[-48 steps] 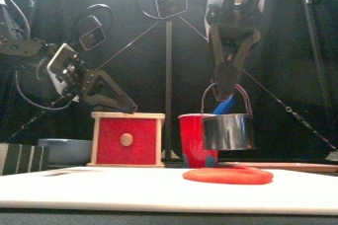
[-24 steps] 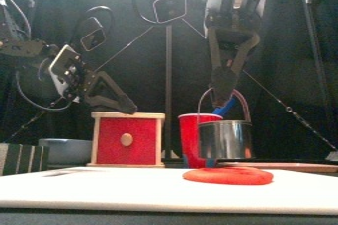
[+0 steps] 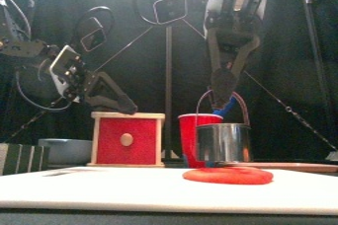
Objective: Get the cutter from the drawer then cut the dough then place the extra dough in the bowl
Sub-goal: Cut the dough
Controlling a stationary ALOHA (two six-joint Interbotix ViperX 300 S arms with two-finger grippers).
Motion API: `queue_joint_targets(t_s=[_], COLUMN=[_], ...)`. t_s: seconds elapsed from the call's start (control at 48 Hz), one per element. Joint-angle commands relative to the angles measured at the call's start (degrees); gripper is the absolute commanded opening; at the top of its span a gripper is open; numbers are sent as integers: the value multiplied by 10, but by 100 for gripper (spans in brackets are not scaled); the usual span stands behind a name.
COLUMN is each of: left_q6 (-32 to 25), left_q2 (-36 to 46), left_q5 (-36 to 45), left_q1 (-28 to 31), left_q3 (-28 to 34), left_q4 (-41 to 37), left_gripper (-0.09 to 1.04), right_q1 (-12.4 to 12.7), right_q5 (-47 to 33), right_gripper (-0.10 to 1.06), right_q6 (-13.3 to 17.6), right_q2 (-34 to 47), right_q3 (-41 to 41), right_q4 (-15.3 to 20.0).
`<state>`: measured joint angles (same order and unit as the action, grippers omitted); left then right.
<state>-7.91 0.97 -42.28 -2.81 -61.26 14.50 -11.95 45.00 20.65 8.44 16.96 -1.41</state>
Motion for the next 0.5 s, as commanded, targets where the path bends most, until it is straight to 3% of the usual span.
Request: queue_joint_targets(t_s=[0.021,0.312,0.396,0.5], left_q6=[0,0,0,0], left_q2=[4,4,4,4], left_q5=[0,0,0,0], left_q1=[2,2,1,2], left_q3=[7,7,9,10], left_q4=[0,0,-1,-1], left_gripper=[50,50,50,50], right_q1=[3,6,6,6], right_q5=[-4,-4,-6,-12], right_gripper=[44,47,56,74], right_q6=[-1,0,1,10], right_q2=[-11,-5,-7,-9], right_q3=[-3,5,5,4], right_q4=[-2,-10,-13,-25])
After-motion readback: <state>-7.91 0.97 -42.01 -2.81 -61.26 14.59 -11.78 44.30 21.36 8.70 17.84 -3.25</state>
